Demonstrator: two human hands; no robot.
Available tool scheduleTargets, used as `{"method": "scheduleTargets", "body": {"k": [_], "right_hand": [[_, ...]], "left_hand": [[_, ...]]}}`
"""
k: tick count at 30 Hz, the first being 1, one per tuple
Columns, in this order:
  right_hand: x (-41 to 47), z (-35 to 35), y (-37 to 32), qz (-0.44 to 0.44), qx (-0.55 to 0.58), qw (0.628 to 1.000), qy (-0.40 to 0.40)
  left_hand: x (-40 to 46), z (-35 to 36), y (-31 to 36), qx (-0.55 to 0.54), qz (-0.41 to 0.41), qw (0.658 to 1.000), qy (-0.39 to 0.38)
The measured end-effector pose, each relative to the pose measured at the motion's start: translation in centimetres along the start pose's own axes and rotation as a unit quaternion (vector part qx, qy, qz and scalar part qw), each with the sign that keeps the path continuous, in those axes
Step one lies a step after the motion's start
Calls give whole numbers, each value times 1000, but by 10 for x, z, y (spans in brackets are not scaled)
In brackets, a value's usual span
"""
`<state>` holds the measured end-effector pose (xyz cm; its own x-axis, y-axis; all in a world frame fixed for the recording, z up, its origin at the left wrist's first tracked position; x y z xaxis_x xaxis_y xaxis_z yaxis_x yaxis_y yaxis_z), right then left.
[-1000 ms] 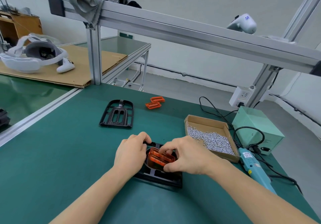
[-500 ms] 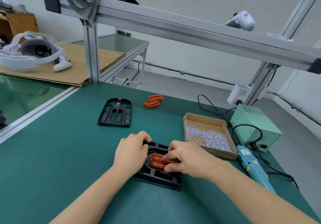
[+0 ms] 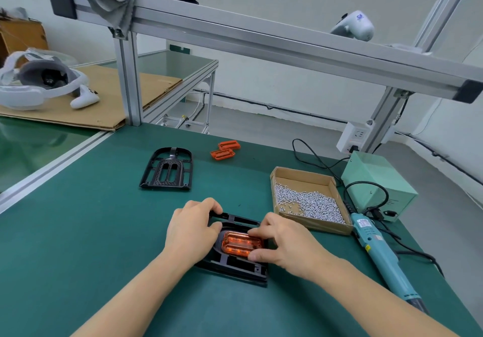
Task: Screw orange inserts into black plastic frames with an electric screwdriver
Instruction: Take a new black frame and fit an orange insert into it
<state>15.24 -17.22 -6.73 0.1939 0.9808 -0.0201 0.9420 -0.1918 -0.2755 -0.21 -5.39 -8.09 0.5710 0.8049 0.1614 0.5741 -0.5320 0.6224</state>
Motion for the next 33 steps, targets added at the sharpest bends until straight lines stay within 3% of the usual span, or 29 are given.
{"method": "scheduleTargets", "body": {"k": [6, 17, 25, 33], "right_hand": [[-12, -2, -1, -55, -73, 995, 33], [-19, 4, 9, -35, -13, 998, 55], [-16, -12, 15, -41, -52, 998, -17], [-17, -12, 17, -45, -48, 998, 6]], "left_hand": [[-1, 6, 8, 4, 8, 1000, 9], [-5, 13, 14, 22, 8, 999, 30], [-11, 14, 15, 33, 19, 998, 48], [-12, 14, 17, 46, 48, 995, 70]]}}
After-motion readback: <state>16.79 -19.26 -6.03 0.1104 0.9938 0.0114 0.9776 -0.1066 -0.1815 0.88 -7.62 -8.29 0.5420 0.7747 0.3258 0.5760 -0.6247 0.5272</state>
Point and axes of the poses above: each hand's wrist, its own x-axis towards the middle knuckle, its own z-axis out of the palm, y = z × x, the point moved 3 cm from there along x, towards the middle knuckle, and after that the axes turned 4 degrees about z, right-handed, at the moved point
